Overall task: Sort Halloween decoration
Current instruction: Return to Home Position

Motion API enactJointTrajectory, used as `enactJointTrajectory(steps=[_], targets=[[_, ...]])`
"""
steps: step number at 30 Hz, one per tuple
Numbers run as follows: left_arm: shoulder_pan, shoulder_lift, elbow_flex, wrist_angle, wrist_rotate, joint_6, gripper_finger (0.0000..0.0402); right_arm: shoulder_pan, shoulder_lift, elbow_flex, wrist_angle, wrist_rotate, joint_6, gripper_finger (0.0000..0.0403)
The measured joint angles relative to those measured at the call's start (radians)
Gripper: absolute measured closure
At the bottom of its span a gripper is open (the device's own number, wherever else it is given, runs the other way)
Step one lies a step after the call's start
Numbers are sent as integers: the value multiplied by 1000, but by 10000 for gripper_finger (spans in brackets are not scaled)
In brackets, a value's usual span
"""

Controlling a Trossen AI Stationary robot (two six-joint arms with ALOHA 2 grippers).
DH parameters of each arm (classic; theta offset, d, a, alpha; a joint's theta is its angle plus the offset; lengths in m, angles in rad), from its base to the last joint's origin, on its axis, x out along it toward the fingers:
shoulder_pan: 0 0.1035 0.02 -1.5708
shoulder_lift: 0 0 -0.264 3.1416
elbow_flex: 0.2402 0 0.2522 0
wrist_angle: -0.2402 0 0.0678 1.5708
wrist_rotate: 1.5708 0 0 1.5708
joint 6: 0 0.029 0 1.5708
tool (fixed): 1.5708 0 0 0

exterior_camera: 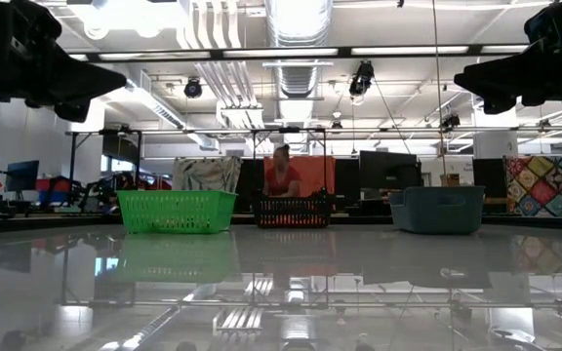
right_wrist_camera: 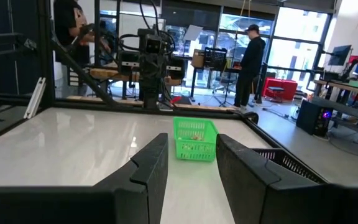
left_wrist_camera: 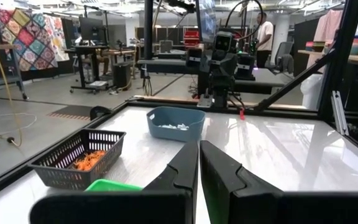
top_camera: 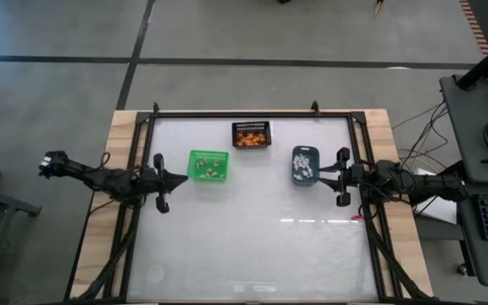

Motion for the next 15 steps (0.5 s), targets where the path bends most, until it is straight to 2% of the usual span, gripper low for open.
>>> enactJointTrajectory(steps=[15], targets=[[0,50,2,0,0,0,402,0,0,0,0,0,0,275]])
